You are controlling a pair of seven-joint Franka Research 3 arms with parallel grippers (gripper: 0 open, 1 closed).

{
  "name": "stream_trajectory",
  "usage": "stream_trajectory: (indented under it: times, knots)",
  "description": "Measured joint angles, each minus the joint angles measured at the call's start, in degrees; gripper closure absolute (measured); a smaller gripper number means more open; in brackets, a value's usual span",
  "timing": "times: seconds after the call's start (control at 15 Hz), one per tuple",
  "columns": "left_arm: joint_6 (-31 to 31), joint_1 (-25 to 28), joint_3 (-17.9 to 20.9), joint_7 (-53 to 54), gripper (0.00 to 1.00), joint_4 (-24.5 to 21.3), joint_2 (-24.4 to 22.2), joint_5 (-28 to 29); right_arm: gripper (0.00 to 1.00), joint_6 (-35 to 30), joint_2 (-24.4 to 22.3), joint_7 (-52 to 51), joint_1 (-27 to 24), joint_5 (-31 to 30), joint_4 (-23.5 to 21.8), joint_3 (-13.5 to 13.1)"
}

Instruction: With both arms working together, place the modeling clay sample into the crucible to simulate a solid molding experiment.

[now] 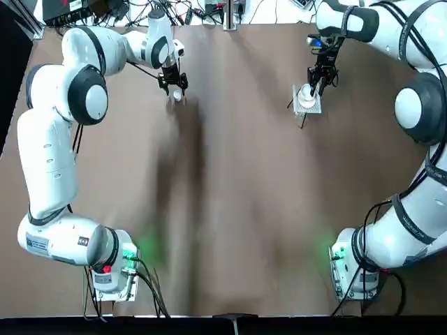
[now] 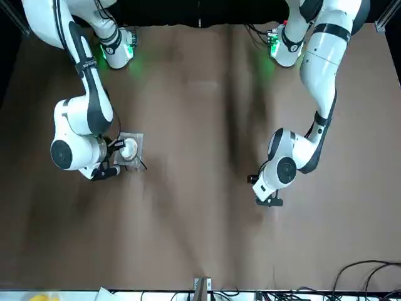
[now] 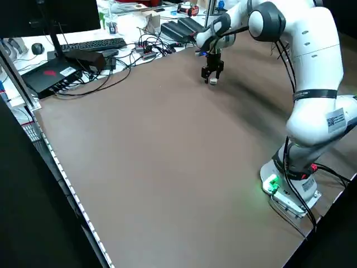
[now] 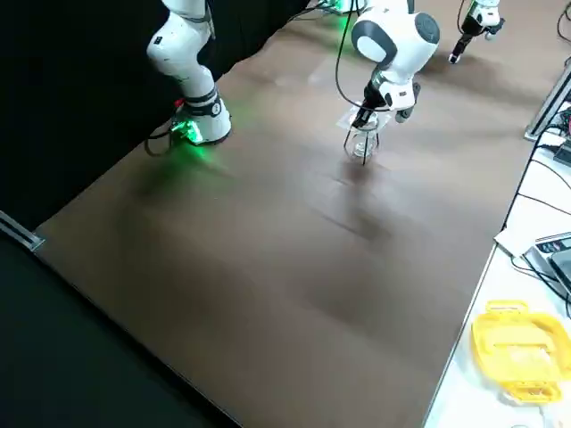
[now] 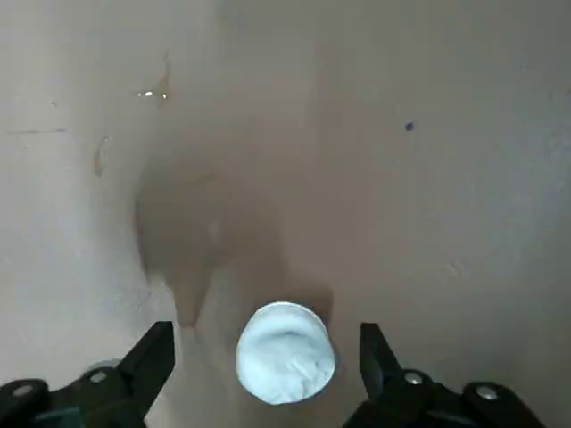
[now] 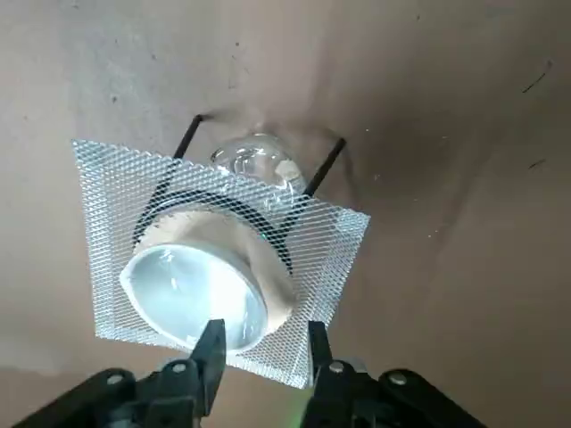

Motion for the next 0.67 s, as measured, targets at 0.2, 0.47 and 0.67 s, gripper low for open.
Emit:
stream_trajectory:
  times: [0.2,0.47,0.67]
  knots:
    - [0.00,-0.21,0.00,-0.77,0.28,-0.02,0.19,0.02,0.58,0.00,0.24,0.00,0.22,0.00,-0.52,0.00]
    - [0.00,-0.55,0.01,-1.14,0.42,-0.02,0.32,0.03,0.70,0.00,0.35,0.00,0.78,0.00,-0.63,0.01]
    - [0.00,-0.56,0.02,-1.16,0.45,-0.02,0.37,0.14,0.79,0.00,0.37,0.01,0.96,0.00,-0.63,0.00]
